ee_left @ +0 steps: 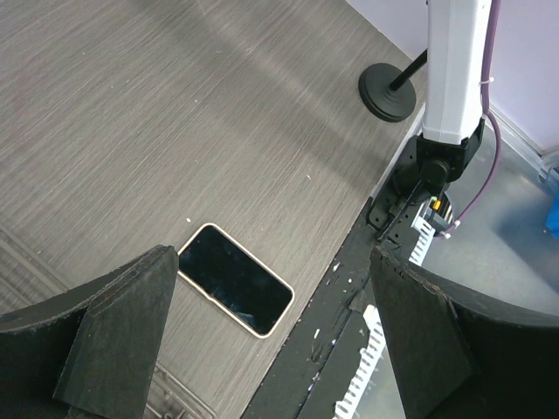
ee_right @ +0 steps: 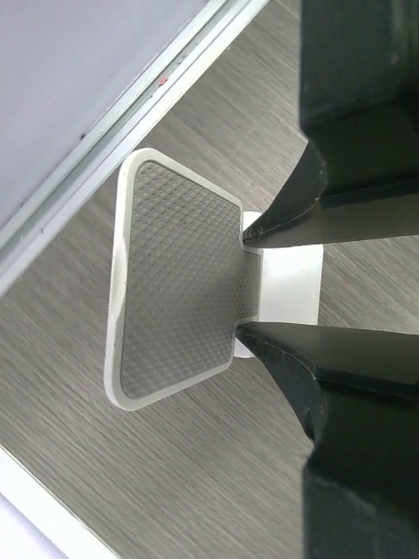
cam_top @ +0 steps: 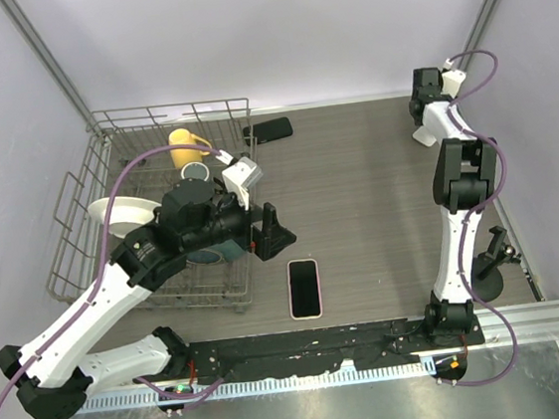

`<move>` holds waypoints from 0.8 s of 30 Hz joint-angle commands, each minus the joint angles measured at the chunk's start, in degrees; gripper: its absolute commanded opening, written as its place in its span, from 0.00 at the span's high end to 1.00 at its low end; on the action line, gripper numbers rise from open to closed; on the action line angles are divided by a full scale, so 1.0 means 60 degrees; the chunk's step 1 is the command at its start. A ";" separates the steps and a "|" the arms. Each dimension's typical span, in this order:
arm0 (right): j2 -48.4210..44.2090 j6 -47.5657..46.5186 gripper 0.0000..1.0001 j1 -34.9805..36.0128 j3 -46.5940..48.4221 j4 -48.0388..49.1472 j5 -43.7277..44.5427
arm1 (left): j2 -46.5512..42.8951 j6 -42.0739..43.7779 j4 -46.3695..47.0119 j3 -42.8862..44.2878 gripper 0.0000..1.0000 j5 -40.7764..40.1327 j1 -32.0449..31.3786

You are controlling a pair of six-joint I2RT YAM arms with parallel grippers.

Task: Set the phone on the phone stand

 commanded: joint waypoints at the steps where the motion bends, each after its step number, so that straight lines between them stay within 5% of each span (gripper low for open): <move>1: -0.0767 0.2495 0.99 0.0116 0.0454 -0.0558 0.1914 | -0.0265 -0.0102 0.0443 -0.0084 0.04 0.0138 -0.0038; 10: 0.0272 0.6347 0.99 0.0219 0.2096 -0.3706 0.3817 | -0.0470 0.0015 0.0326 -0.0201 0.04 -0.0052 -0.0038; 24: 0.1166 0.8181 0.99 0.0219 0.2945 -0.5203 0.3849 | -0.0368 0.0059 0.0194 -0.0114 0.04 -0.0052 -0.0038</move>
